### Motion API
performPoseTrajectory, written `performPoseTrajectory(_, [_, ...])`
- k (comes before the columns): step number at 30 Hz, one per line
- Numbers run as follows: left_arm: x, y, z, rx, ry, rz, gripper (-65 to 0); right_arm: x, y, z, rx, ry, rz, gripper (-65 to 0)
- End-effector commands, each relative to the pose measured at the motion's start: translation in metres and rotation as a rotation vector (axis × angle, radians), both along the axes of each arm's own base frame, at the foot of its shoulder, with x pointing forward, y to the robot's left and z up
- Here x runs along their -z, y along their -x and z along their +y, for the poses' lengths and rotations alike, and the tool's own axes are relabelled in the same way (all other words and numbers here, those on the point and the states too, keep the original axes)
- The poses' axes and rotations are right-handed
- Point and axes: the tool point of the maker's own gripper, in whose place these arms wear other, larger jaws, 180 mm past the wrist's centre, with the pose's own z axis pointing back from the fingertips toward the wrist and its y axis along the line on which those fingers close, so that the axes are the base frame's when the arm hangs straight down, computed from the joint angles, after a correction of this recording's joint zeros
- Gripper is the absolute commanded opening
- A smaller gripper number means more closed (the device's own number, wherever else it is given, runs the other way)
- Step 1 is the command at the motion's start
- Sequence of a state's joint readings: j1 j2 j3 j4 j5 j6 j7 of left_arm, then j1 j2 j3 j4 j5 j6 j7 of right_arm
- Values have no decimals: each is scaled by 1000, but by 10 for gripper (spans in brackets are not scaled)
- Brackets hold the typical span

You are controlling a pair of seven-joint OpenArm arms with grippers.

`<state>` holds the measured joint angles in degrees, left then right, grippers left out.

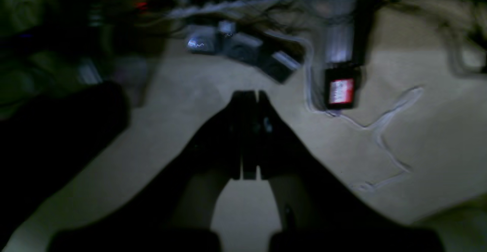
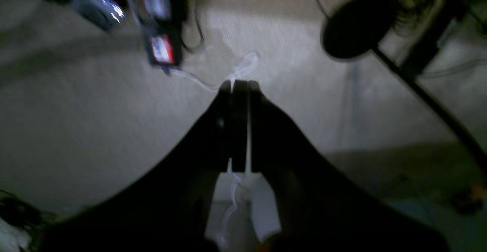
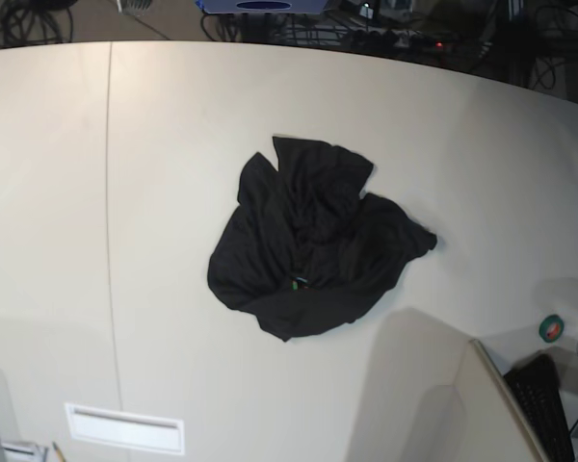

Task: Layout the t-shirt on the table in an organized manner, then fold the t-shirt properly

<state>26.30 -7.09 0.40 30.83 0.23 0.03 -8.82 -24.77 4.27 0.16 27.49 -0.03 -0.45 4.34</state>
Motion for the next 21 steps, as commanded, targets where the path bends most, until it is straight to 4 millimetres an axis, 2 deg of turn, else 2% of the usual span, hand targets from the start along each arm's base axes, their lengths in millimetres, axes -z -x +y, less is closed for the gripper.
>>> performPoseTrajectory(1, [-8,3,1,15,-1,-33,-650,-6,-2,0,-3,-4,-42,-650])
performPoseTrajectory(5, [-34,9,13,57,-10,-91,-650,-34,14,5,-15,-8,-68,-650])
performPoseTrajectory(8, [-53,9,29,105,-27,-125,-650,-61,8,-5,32,24,-113,-650])
performPoseTrajectory(10, [-69,-1,37,143,-33,-168,-650,-79,0,-14,88,59,-150,-650])
performPoseTrajectory(12, [-86,-18,40,183,-34,-227,-650,-99,-15,-30,123,102,-195,-650])
performPoseTrajectory(16, [-134,-54,23,253,5,-371,-650,-137,-58,-46,136,145,-286,-650])
performPoseTrajectory(21, [-193,-96,-14,301,75,-544,-650,-194,-141,-44,104,147,-508,-650])
